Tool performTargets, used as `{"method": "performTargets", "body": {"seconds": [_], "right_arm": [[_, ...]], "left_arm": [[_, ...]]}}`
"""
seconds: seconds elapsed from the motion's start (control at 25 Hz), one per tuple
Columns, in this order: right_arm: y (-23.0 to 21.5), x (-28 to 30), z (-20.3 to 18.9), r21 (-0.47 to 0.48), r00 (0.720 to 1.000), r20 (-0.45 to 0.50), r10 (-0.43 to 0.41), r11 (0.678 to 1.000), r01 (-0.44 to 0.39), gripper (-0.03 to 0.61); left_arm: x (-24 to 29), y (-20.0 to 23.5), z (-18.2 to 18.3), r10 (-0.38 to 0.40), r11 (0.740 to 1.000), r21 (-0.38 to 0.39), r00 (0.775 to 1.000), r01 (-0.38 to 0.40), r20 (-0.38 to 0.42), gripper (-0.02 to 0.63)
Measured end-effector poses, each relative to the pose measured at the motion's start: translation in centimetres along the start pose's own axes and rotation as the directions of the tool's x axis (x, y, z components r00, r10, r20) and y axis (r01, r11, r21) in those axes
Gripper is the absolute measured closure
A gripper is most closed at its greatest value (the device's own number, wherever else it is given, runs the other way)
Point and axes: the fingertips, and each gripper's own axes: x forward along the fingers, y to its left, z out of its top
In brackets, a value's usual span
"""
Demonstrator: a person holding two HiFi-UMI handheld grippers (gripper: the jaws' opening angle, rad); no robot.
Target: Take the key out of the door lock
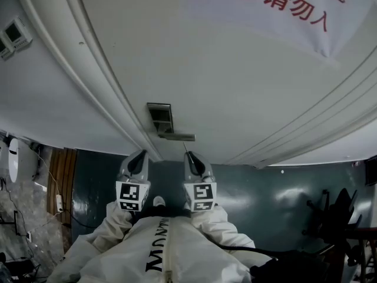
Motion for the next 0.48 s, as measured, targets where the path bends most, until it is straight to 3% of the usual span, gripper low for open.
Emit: {"method": "performTargets", "body": {"seconds": [0.24, 0.48], "right_arm": [[-0.7, -0.6, -0.1, 0.019, 0.999, 0.015, 0.045, 0.999, -0.045, 0.555], [0.2, -2.8, -0.5, 0.029, 1.0, 0.014, 0.025, 0.999, -0.025, 0.555]], "left_arm": [[-1.1, -0.6, -0.6, 0.068, 0.998, -0.002, 0.997, -0.068, -0.034, 0.614], [-3.1, -1.3, -0.1, 0.055, 0.998, -0.007, 0.998, -0.055, 0.007, 0.614]]}}
